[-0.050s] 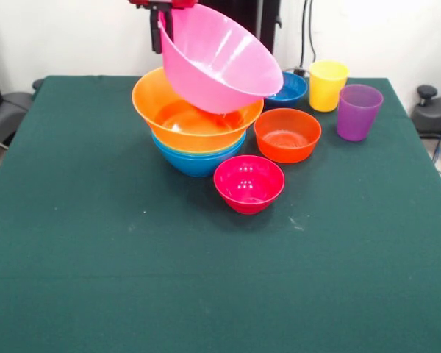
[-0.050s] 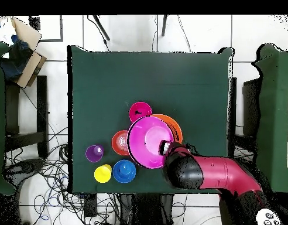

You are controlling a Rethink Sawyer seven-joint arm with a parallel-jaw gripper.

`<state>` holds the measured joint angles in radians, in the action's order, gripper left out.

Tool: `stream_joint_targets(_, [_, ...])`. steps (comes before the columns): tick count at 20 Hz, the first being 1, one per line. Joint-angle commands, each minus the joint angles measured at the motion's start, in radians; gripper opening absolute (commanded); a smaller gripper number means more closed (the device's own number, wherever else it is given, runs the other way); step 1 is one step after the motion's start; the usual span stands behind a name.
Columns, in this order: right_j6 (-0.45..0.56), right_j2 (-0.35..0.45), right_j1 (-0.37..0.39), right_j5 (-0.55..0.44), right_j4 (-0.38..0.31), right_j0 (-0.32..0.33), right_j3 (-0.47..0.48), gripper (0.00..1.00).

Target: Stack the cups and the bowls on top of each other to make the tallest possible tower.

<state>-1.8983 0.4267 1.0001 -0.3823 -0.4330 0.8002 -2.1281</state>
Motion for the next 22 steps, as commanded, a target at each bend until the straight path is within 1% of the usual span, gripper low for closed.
stream_joint_targets(1, [0.004,0.003,-0.070,0.028,-0.094,-0.053,0.024,0.00])
stream_joint_targets(7, [-0.022,-0.003,-0.078,0.046,-0.103,-0.070,0.020,0.00])
stream_joint_targets(13, [-0.017,-0.002,-0.084,0.036,-0.103,-0.071,0.033,0.00])
stream_joint_targets(21, [0.002,0.012,-0.091,0.026,-0.099,-0.058,0.046,0.00])
stream_joint_targets(22, [0.021,0.025,-0.101,0.020,-0.098,-0.044,0.056,0.00])
